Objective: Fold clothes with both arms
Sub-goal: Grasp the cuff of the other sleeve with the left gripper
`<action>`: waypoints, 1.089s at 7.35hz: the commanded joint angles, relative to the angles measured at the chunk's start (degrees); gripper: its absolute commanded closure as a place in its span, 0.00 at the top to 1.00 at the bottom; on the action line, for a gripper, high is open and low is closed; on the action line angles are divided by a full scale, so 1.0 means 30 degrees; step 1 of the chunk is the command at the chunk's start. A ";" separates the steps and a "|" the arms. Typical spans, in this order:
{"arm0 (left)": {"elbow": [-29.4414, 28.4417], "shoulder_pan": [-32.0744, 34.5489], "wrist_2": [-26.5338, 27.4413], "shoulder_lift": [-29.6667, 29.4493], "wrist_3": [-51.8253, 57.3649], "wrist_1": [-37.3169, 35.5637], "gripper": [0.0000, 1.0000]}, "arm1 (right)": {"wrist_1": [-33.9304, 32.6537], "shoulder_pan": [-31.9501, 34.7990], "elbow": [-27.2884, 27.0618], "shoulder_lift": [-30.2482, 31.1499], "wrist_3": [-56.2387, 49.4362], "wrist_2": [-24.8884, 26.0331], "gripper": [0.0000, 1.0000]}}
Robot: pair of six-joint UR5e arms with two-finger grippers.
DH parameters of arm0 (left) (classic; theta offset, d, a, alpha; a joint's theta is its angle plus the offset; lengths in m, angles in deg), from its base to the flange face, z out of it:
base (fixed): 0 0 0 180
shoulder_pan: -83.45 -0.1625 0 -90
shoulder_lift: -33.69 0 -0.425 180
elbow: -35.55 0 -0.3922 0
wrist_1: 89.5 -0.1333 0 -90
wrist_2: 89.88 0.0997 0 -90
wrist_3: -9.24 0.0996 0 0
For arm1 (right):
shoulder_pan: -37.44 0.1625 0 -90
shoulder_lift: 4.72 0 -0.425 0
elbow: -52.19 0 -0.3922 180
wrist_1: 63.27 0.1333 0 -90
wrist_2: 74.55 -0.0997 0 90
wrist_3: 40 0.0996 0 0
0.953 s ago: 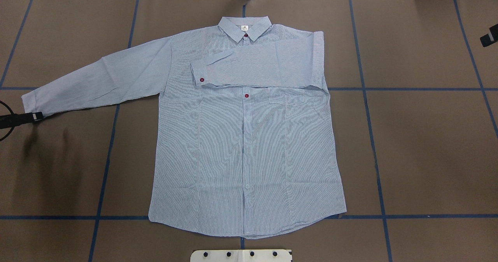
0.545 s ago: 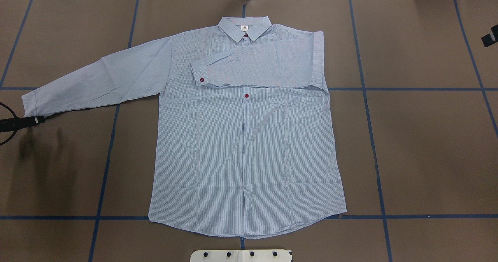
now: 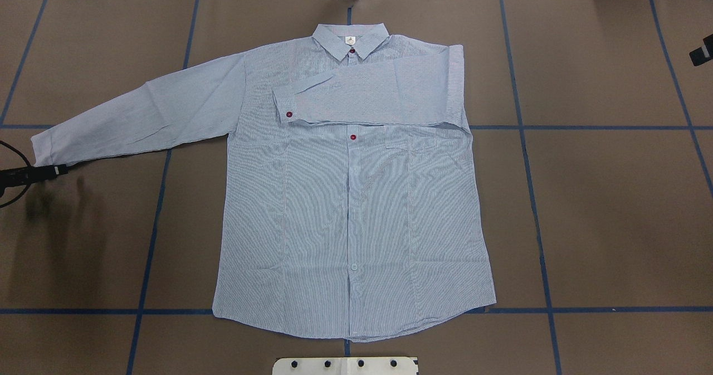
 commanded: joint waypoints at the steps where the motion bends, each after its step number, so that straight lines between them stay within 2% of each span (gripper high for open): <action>1: -0.0143 -0.0005 0.0002 -0.0121 0.0129 -0.0012 0.54 | 0.0001 0.0000 -0.0045 -0.0002 0.0033 0.0000 1.00; 2: -0.0084 0.0024 -0.0027 -0.0121 0.0129 -0.0012 0.03 | 0.0001 0.0000 -0.0046 -0.0002 0.0091 0.0000 1.00; 3: -0.0055 0.0024 0.0001 -0.0121 0.0158 0.0017 0.00 | 0.0001 0.0000 -0.0046 -0.0002 0.0121 0.0000 1.00; 8: 0.0179 0.1077 -0.0291 -0.0151 0.1563 0.0047 0.00 | 0.0118 0.0000 -0.0016 -0.0002 0.0238 0.0000 1.00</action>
